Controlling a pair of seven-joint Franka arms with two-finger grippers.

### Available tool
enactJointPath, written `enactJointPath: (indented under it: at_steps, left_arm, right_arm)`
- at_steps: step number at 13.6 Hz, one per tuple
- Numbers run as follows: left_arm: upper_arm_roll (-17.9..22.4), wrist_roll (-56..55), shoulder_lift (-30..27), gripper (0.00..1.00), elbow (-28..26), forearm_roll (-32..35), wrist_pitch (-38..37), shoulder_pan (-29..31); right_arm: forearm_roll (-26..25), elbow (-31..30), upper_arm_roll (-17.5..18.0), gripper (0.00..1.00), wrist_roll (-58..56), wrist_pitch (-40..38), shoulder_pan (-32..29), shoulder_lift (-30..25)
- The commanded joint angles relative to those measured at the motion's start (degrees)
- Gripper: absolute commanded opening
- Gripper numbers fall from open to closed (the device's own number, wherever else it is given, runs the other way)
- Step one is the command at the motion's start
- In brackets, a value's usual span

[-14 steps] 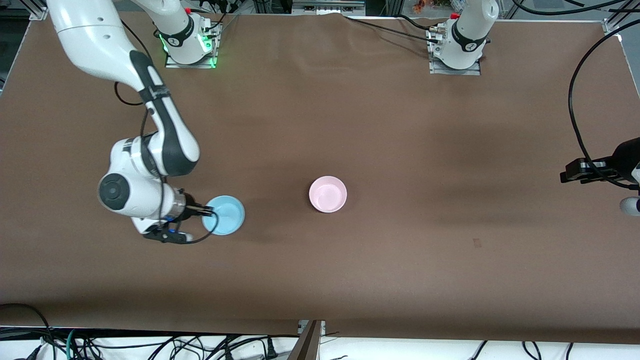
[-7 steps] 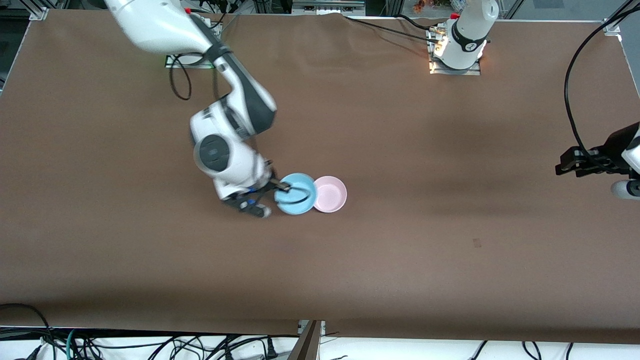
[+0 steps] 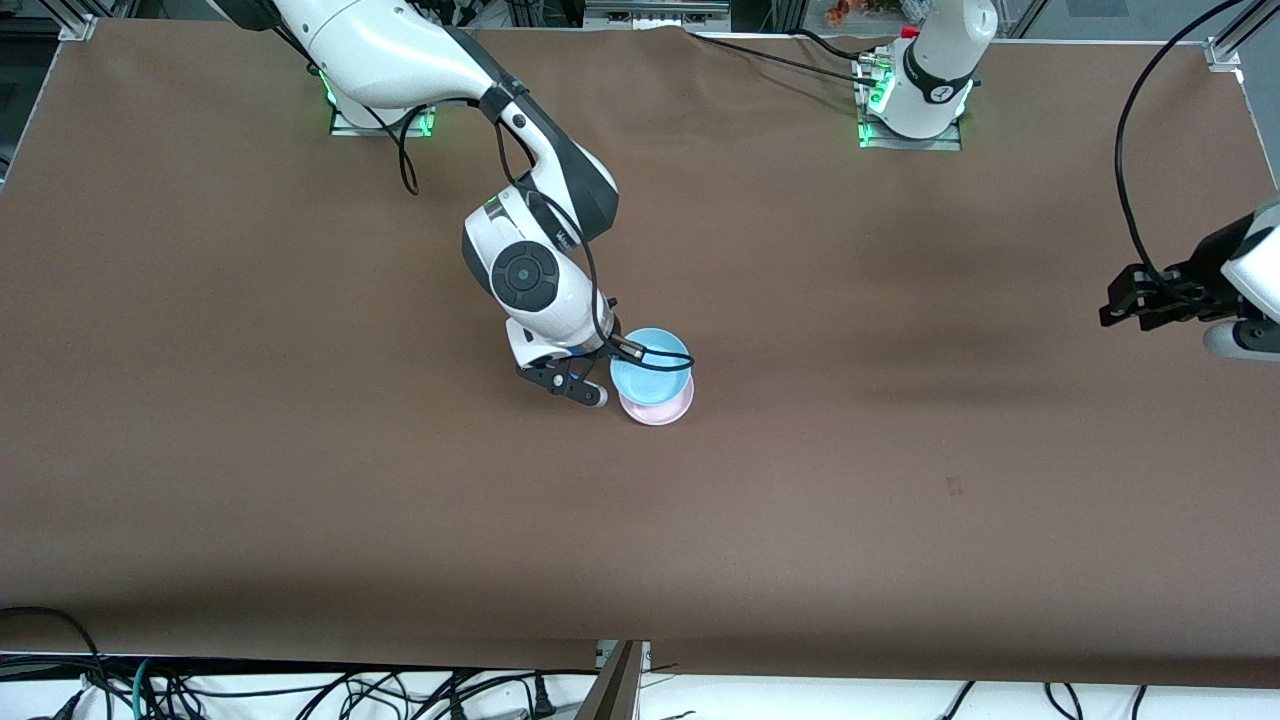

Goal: Stack pink and blue bowls on white bowl
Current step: 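Carry the blue bowl over the pink bowl with the right gripper, then lower the blue bowl into the pink bowl and open the right gripper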

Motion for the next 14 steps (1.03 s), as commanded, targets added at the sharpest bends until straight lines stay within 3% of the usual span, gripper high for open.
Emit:
enactJointPath:
  at_steps: [1,14]
  left_arm:
    - [-0.23,1.58,-3.58,0.49,-4.52,-0.95,1.97,0.55]
    - [-0.23,1.58,-3.23,0.51,-4.43,-0.95,2.59,0.46]
  right_arm:
    - [-0.4,2.06,-0.37,0.0,1.04,1.14,0.72,2.29]
    - [-0.92,3.64,-0.72,0.0,0.78,2.91,1.52,4.49]
